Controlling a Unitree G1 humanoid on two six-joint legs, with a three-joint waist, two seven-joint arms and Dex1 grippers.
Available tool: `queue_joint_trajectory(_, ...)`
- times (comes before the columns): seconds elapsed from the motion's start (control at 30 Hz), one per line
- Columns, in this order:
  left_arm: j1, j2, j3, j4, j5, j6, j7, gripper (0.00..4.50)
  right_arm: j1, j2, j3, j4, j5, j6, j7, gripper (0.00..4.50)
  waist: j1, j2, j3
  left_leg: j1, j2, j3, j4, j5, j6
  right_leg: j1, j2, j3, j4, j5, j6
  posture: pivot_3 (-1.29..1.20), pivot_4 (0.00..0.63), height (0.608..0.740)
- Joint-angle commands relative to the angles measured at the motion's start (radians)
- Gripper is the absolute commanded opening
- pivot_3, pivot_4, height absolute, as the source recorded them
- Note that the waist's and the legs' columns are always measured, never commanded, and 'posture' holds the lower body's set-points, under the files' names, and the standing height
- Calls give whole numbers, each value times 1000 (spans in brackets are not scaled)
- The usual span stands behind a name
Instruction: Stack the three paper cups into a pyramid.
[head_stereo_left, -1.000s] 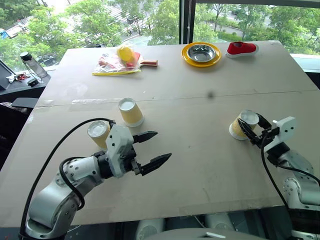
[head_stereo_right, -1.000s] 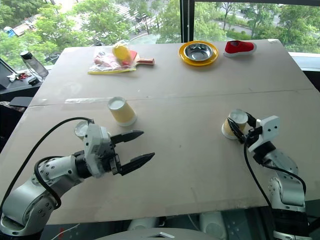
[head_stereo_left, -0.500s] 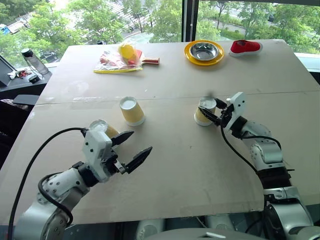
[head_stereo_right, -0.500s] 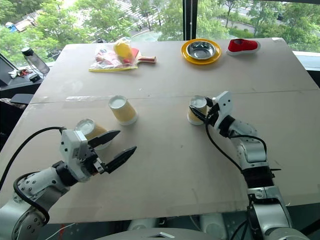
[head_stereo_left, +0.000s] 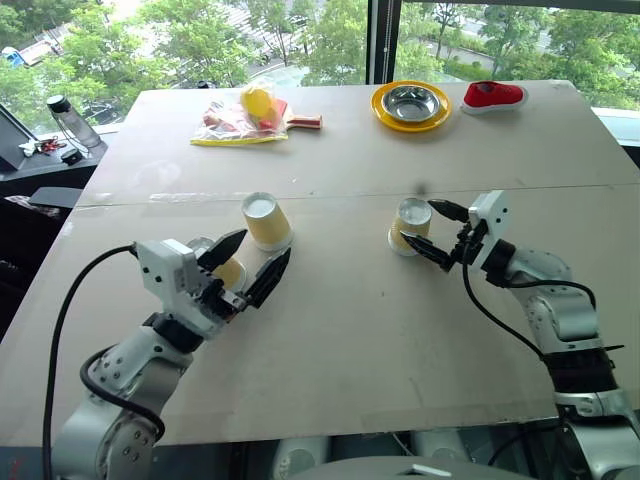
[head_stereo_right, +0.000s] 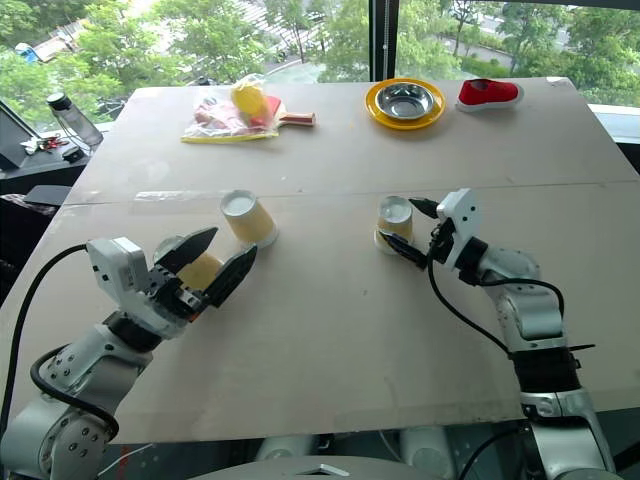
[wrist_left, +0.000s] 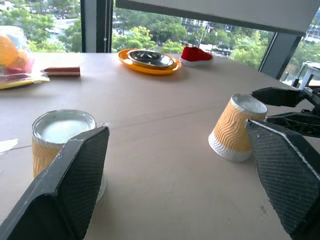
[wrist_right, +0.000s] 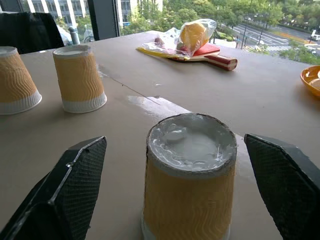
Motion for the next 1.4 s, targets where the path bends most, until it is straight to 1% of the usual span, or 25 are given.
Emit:
queue_joint_trajectory(0.03,-80,-33,-27,-6,113,18,162,4500,52,-60,-84,-153,103,72,22,4440,-2,-1,-1,0,0,0,0,0,0,0,1,0,0,0,0,0,150,740)
queue_joint_trajectory(0.13,-172,-67,-91,27,265,51,312,4500,108,-87,-126,-218,168,116,23,4440,1,-1,-1,0,0,-1,1,0,0,0,2,0,1,0,0,0,150,740)
queue_joint_trajectory(0.23,-238,-92,-169,48,407,63,407,4500,151,-94,-142,-250,190,136,11,4440,-2,-2,-1,0,-1,-1,1,0,0,0,3,0,1,0,0,0,150,740)
queue_joint_trajectory(0.3,-279,-123,-195,81,463,83,459,4500,174,-85,-145,-273,200,143,-8,4440,-2,-2,-1,0,-1,0,1,0,0,0,3,1,1,0,0,0,150,740)
queue_joint_trajectory(0.4,-333,-151,-233,152,526,87,486,4500,207,-72,-146,-310,226,146,-14,4440,1,-2,-1,0,-1,-1,1,0,0,0,3,1,1,0,0,0,150,740)
queue_joint_trajectory(0.5,-408,-169,-239,254,584,97,516,4500,250,-77,-160,-344,266,123,39,4440,3,-3,-1,0,-2,-1,1,0,0,0,3,0,1,0,0,0,150,740)
queue_joint_trajectory(0.6,-461,-188,-238,332,619,107,533,4500,291,-83,-189,-362,294,90,82,4440,3,-3,-1,0,-2,-1,2,0,0,0,3,0,1,0,0,0,150,740)
queue_joint_trajectory(0.73,-470,-197,-254,384,644,95,510,4500,316,-80,-203,-383,338,74,114,4440,-2,-3,-1,0,-2,-1,2,0,0,0,3,0,1,0,0,0,150,740)
queue_joint_trajectory(1.07,-469,-232,-247,424,671,110,502,4500,301,-81,-186,-409,369,86,93,4440,1,-3,-1,0,-2,-2,2,0,0,0,3,-1,1,0,0,0,150,740)
queue_joint_trajectory(1.33,-479,-287,-263,412,703,129,517,4500,288,-93,-198,-384,377,84,104,4440,3,-3,-1,0,-2,-2,2,0,0,0,3,-1,1,0,1,0,150,740)
queue_joint_trajectory(1.4,-481,-305,-255,410,700,125,520,3936,292,-97,-202,-380,382,81,112,4500,3,-3,-1,0,-2,-2,2,0,0,0,3,-1,1,0,1,0,150,740)
